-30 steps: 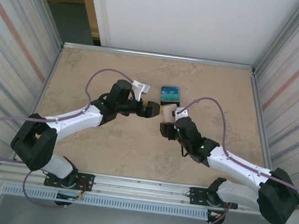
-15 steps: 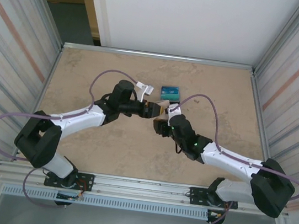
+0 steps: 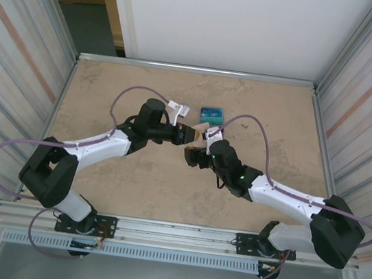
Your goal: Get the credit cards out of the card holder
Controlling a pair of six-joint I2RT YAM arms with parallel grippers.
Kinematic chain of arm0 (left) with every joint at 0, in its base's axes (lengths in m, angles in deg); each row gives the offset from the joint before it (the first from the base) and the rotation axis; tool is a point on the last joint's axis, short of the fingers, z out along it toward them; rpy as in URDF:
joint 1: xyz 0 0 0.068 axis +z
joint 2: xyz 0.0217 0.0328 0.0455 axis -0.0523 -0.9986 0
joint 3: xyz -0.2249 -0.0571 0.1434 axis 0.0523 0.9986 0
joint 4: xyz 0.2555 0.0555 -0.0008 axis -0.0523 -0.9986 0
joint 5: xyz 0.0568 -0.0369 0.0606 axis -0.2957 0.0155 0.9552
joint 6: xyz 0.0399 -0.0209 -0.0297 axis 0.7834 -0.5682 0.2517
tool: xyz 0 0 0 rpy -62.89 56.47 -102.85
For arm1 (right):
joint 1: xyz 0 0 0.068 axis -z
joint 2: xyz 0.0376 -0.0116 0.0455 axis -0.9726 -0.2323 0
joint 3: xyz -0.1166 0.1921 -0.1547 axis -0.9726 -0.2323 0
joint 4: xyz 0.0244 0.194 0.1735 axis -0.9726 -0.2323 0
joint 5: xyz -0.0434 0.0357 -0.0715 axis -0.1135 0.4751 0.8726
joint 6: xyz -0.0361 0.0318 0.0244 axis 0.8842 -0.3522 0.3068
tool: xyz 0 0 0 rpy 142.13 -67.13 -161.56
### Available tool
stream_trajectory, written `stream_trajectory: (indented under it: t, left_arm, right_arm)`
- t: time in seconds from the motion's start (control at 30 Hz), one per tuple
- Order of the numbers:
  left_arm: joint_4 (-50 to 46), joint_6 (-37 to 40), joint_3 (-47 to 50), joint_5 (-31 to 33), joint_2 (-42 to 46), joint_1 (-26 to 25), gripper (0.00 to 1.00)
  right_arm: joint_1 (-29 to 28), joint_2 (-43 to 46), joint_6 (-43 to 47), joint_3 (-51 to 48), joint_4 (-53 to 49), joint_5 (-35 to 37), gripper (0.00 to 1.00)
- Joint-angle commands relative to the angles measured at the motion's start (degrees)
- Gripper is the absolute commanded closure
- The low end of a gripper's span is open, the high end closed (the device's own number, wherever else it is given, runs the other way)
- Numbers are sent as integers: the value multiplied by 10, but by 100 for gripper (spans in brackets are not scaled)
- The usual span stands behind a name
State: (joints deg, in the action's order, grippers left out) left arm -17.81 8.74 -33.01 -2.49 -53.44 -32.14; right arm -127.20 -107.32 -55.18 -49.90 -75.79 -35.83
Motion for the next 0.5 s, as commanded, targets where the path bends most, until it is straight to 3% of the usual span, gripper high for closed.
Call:
stream_trajectory:
  t: [0.0,0.07,0.27,0.47]
  left_arm:
    - [-28,59,-18,-51,25,17,91]
    - [-62,104,-29,-77,35,31,91]
    - [-174,249,-59,-151,65,42,92]
    - [-152,277,-45,-219,88,42,92]
  right_arm:
    - [3,50,11,28,-14,-37,2]
    - [21,80,7,28,-41,-89,1]
    - [140,173,-66,24,-72,-338,1]
    - [207,233,-115,9,-52,-437,1]
